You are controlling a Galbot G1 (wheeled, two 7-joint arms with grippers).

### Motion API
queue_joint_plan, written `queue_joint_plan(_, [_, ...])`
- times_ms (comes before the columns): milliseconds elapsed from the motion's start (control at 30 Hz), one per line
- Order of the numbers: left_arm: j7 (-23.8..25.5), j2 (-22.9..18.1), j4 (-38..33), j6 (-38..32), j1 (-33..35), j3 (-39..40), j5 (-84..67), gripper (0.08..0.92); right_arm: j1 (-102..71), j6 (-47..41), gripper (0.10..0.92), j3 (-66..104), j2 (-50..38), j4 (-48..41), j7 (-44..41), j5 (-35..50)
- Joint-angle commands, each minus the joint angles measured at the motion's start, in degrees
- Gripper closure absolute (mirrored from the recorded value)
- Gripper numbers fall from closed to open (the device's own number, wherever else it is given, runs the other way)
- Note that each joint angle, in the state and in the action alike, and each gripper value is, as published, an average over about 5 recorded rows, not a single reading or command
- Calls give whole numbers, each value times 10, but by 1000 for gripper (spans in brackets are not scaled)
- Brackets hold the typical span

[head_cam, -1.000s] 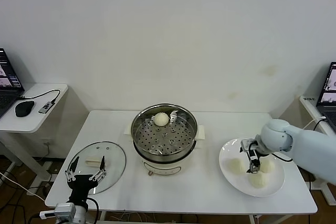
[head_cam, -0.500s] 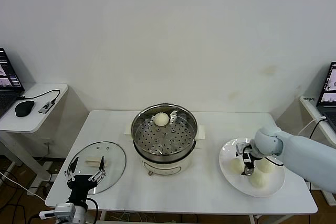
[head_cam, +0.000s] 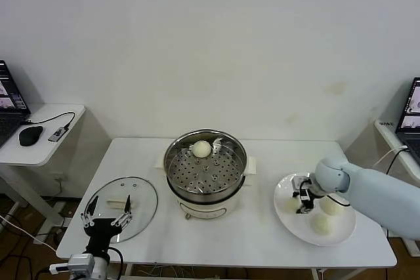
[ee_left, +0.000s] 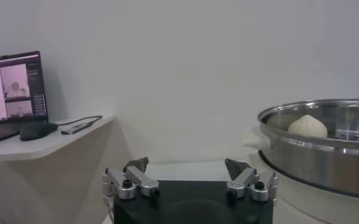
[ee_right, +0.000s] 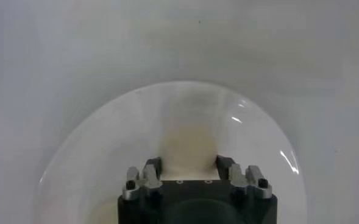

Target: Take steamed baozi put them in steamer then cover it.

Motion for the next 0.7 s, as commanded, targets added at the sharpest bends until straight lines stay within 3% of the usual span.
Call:
queue_joint_plan(33, [0, 1, -2, 0, 0, 0, 0, 177, 198, -10, 509, -108, -5, 28, -16, 87])
queue_joint_plan(333, [1, 6, -5, 0, -2, 5, -3, 177, 455, -50, 499, -228, 96, 44, -12, 230])
queue_joint_plan(700, [1, 11, 1, 0, -9, 4, -9, 177, 435, -118, 491, -228, 287, 8, 48, 365])
